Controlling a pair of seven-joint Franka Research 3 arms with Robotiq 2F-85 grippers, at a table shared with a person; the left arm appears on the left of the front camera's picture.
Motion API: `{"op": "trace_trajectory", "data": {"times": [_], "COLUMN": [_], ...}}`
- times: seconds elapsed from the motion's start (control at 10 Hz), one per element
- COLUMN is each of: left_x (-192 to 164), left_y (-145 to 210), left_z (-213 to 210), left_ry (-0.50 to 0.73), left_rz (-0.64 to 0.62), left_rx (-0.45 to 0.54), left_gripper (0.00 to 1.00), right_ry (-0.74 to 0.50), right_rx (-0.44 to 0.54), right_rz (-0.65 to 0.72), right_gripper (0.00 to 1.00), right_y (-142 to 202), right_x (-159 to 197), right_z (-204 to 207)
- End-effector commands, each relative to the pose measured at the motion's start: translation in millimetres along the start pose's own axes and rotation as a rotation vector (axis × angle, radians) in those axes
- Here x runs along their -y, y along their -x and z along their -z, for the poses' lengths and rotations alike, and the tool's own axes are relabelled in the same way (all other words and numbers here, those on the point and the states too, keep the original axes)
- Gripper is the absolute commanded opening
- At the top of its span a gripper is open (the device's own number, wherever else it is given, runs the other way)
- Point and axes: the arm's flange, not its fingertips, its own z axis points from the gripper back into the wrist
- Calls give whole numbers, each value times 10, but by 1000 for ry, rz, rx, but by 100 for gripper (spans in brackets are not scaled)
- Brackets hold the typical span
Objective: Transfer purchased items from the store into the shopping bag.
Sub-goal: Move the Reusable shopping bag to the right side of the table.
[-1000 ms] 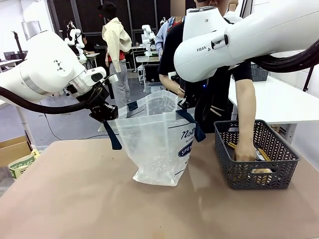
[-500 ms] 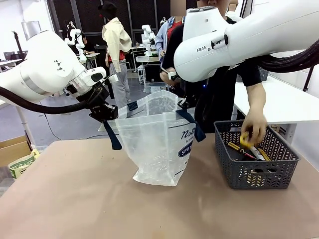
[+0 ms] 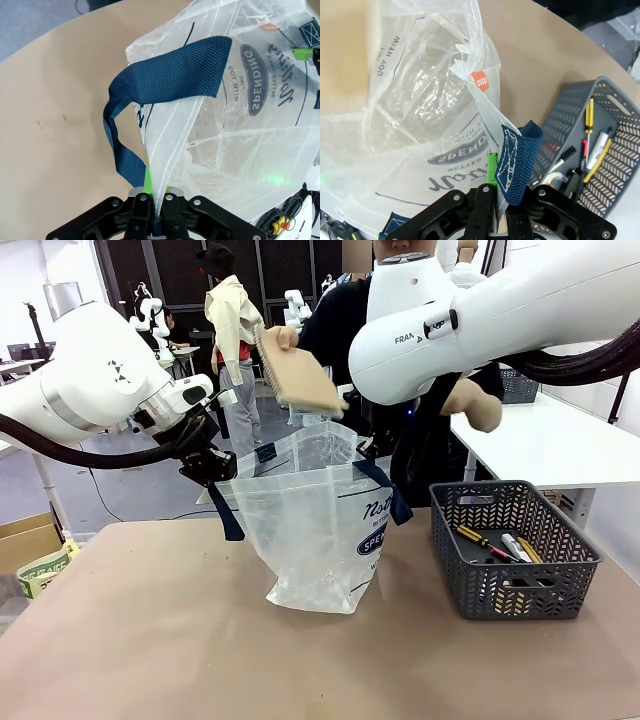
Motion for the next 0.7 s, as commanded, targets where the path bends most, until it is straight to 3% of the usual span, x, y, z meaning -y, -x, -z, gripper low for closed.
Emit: {"op": "trace_trajectory", "data": {"times": [0.0, 0.6], "left_x": [-12, -12], "left_y": [0, 0], "left_z": [-15, -15], "left_ry": [-1, -1], "left_rz": [-2, -2], "left_rx": [3, 3], "left_gripper": [0, 0], "right_ry": [0, 0], "right_rx": [-2, -2], "right_rz": [2, 2], "right_gripper": [0, 0], "right_y": [5, 5], "right_x": [9, 9], "right_z": [9, 9]}}
